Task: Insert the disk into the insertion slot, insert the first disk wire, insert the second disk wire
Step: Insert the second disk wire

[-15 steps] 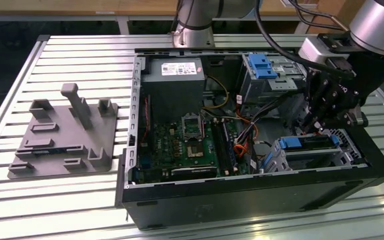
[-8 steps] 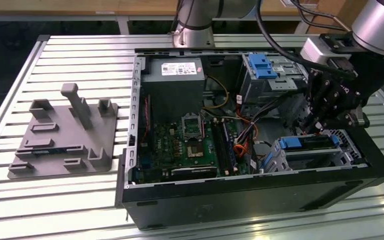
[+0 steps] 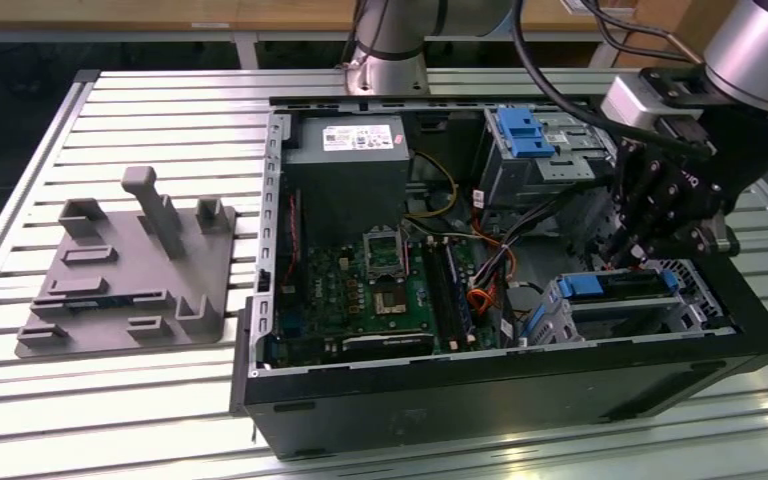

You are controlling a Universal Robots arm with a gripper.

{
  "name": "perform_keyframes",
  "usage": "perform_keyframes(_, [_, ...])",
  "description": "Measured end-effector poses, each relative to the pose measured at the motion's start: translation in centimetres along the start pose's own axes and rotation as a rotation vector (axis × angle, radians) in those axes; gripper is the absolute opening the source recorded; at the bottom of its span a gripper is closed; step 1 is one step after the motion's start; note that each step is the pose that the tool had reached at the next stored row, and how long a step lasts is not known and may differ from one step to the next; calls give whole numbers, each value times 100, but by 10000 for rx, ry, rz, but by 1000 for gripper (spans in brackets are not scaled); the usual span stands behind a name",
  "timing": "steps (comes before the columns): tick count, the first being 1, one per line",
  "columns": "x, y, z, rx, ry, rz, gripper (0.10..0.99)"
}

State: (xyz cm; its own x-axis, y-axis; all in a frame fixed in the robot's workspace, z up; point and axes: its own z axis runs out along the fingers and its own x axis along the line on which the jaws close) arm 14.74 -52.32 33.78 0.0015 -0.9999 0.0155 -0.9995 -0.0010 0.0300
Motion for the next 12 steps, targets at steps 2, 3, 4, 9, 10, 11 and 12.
perform_keyframes(2, [18,0,0,0,0,-1,196])
perform_keyframes(3, [34,0,1,0,-1,-1,196])
perform_keyframes(4, [51,0,1,0,0,0,196])
perform_keyframes(9, [63,0,7,0,1,0,196])
perform_keyframes(10, [64,0,9,0,0,0,196])
perform_keyframes(11, [65,0,11,0,0,0,196])
perform_keyframes(12, [66,0,12,0,1,0,196])
